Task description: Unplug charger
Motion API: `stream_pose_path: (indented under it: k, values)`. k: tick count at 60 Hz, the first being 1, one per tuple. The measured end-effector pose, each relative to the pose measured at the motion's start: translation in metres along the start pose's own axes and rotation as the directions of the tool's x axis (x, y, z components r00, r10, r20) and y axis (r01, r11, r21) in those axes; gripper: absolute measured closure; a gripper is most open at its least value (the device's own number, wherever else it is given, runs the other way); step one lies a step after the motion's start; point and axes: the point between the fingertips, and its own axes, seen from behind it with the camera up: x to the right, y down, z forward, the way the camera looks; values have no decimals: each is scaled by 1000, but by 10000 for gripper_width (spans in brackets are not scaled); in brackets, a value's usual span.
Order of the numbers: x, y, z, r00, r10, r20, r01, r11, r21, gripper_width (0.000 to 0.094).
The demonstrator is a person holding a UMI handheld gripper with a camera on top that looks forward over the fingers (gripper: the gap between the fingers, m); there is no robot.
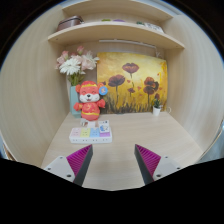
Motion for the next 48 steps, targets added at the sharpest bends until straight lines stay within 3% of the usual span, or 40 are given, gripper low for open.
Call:
stream_pose_path:
  k: [7, 17, 20, 29, 42, 48]
  values:
    - [-18, -5, 55, 997, -44, 59, 45, 999, -30, 81]
    - [-39, -17, 144, 997, -41, 71, 45, 998, -49, 111]
    - [-38, -20, 161, 996, -38, 78, 42, 998, -50, 186]
    - [-40, -25, 199, 997, -30, 76, 32, 999, -30, 593]
    - [-41, -23, 202, 993, -87, 77, 88, 996, -14, 765]
    - [-41, -22, 202, 993, -73, 89, 76, 997, -32, 775]
